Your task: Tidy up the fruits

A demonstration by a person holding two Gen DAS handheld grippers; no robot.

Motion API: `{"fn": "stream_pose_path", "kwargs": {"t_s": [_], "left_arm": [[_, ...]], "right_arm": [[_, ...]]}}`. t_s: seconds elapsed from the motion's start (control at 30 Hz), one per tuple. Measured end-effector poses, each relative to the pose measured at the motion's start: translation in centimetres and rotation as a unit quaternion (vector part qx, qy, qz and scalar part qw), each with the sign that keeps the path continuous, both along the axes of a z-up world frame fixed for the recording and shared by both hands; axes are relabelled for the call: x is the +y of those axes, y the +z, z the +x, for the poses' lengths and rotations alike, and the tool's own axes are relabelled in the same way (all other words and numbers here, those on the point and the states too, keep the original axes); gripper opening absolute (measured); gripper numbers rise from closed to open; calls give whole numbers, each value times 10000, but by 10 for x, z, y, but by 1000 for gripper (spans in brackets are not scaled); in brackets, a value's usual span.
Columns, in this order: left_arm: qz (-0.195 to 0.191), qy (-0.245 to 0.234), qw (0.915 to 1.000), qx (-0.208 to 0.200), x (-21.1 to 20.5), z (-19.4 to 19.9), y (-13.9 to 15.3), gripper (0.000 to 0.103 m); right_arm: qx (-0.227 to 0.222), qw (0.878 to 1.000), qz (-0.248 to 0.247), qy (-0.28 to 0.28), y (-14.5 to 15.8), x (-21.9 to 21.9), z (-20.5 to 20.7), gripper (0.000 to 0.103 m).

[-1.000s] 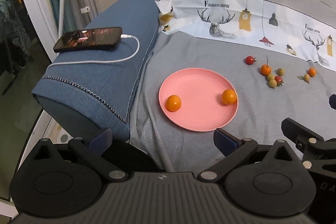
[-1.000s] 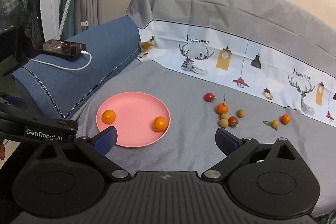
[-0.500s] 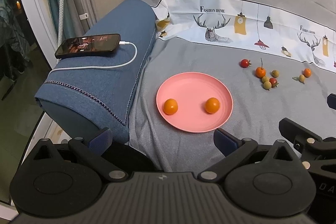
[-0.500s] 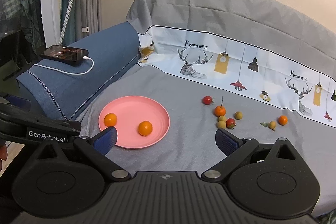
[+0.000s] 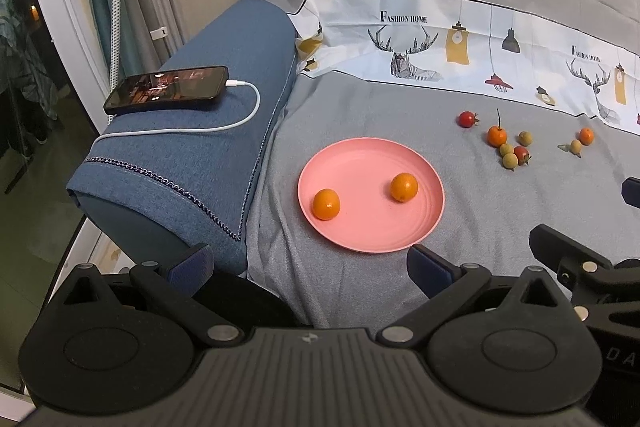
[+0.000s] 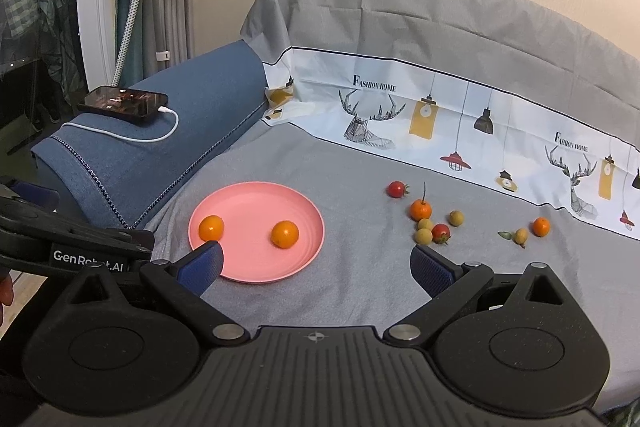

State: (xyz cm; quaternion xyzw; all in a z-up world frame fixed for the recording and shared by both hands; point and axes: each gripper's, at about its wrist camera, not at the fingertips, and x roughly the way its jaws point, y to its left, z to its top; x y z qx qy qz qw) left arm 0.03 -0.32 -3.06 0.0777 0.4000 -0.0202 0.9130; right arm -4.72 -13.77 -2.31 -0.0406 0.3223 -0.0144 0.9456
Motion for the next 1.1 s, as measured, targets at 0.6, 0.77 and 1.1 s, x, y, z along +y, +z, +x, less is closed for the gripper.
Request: {"fn": "stream_pose_path", "kwargs": {"t_s": [0.6, 0.77, 1.1], "left_arm": [[320, -107, 9994, 50, -15, 9, -3, 103], [442, -167, 9988, 119, -24, 17, -5, 103], [523, -278, 9980, 229, -48, 43, -9, 103]], "right_arm": [[59, 9993, 302, -223, -8, -19, 8, 100], [91, 9984, 447, -342, -14, -31, 10, 100], [199, 9953, 658, -689, -29, -66, 20, 100]]}}
